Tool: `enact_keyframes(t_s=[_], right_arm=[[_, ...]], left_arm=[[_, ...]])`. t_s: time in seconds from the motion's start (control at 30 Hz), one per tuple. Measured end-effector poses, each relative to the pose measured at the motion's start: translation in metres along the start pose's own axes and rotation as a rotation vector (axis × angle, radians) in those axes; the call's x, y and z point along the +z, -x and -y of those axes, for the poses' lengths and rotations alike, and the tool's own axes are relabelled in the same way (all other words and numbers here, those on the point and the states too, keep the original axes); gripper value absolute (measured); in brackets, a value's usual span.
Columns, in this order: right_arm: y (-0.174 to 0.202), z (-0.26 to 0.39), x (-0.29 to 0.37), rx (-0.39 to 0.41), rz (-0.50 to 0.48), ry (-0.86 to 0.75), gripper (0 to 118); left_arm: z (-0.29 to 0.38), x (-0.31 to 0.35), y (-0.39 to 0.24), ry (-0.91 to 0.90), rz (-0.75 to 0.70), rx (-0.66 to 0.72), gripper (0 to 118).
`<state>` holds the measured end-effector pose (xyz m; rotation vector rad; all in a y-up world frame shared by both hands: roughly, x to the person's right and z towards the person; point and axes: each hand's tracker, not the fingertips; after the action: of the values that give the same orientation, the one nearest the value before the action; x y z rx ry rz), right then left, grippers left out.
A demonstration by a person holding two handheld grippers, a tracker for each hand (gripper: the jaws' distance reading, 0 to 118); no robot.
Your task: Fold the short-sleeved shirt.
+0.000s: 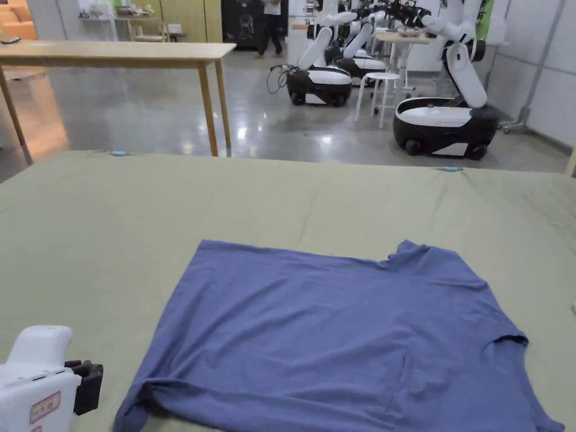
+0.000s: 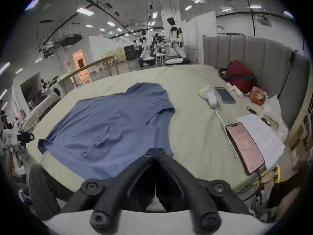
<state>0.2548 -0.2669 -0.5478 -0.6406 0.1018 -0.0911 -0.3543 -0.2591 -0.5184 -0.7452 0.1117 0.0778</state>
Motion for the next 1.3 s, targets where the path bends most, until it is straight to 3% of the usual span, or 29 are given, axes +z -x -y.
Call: enact_keyframes(t_s=[0.1, 0.13, 0.2, 0.23, 0.4, 0.43, 0.47, 0.5, 0.53, 0.57, 0.6, 0.67, 0.7, 0.73, 0.8, 0.9, 0.93, 1.0, 1.03, 1.13, 1.3], right_arm=[[0.003, 0.004, -0.002, 0.005, -0.006, 0.020, 0], [0.004, 0.005, -0.002, 0.017, -0.009, 0.028, 0], [0.004, 0.007, -0.003, 0.020, -0.025, 0.042, 0], [0.004, 0.008, -0.004, 0.023, -0.028, 0.049, 0], [0.004, 0.010, -0.012, 0.025, -0.042, 0.085, 0], [0.005, 0.011, -0.013, 0.025, -0.044, 0.090, 0], [0.003, 0.012, -0.017, 0.026, -0.050, 0.107, 0], [-0.002, 0.014, -0.022, 0.030, -0.053, 0.119, 0], [-0.004, 0.014, -0.023, 0.033, -0.054, 0.124, 0], [-0.005, 0.014, -0.024, 0.036, -0.059, 0.138, 2], [-0.005, 0.014, -0.024, 0.041, -0.079, 0.156, 11], [-0.004, 0.016, -0.025, 0.034, -0.100, 0.170, 86], [-0.005, 0.016, -0.027, 0.036, -0.109, 0.179, 115], [-0.004, 0.016, -0.032, 0.044, -0.116, 0.202, 118], [0.000, 0.020, -0.036, 0.073, -0.109, 0.224, 118], [0.005, 0.024, -0.045, 0.092, -0.081, 0.268, 106], [0.005, 0.026, -0.045, 0.092, -0.084, 0.267, 88], [0.000, 0.027, -0.045, 0.078, -0.086, 0.277, 27], [-0.002, 0.030, -0.044, 0.073, -0.092, 0.273, 10], [-0.001, 0.023, -0.035, 0.087, -0.101, 0.247, 7], [-0.002, -0.023, -0.026, 0.045, -0.120, 0.149, 7]], left_arm=[[0.004, -0.002, 0.000, 0.007, 0.007, 0.010, 0], [0.005, -0.002, 0.000, 0.018, 0.021, 0.015, 27], [0.011, -0.020, 0.008, 0.103, 0.048, 0.010, 113], [0.016, -0.023, 0.007, 0.144, 0.057, 0.019, 115], [0.020, -0.061, -0.017, 0.198, 0.052, -0.097, 105], [0.019, -0.066, -0.012, 0.206, 0.023, -0.109, 88], [0.019, -0.073, -0.015, 0.208, 0.017, -0.114, 63], [0.018, -0.075, -0.016, 0.203, 0.014, -0.104, 31], [0.016, -0.077, -0.016, 0.203, 0.023, -0.095, 13], [0.015, -0.074, -0.011, 0.192, 0.022, -0.083, 12], [0.014, -0.075, -0.011, 0.188, 0.020, -0.083, 11], [0.014, -0.072, -0.013, 0.197, 0.025, -0.083, 11], [0.014, -0.069, -0.014, 0.194, 0.022, -0.088, 11], [0.014, -0.069, -0.014, 0.195, 0.021, -0.089, 11], [0.013, -0.067, -0.014, 0.192, 0.021, -0.080, 11], [0.013, -0.063, -0.016, 0.188, 0.023, -0.071, 11], [0.013, -0.063, -0.016, 0.189, 0.026, -0.071, 11], [0.012, -0.062, -0.018, 0.194, 0.023, -0.081, 11], [0.012, -0.061, -0.018, 0.193, 0.023, -0.083, 11], [0.007, -0.057, -0.015, 0.183, 0.023, -0.086, 11], [-0.016, -0.052, -0.011, 0.150, 0.038, -0.087, 11]])
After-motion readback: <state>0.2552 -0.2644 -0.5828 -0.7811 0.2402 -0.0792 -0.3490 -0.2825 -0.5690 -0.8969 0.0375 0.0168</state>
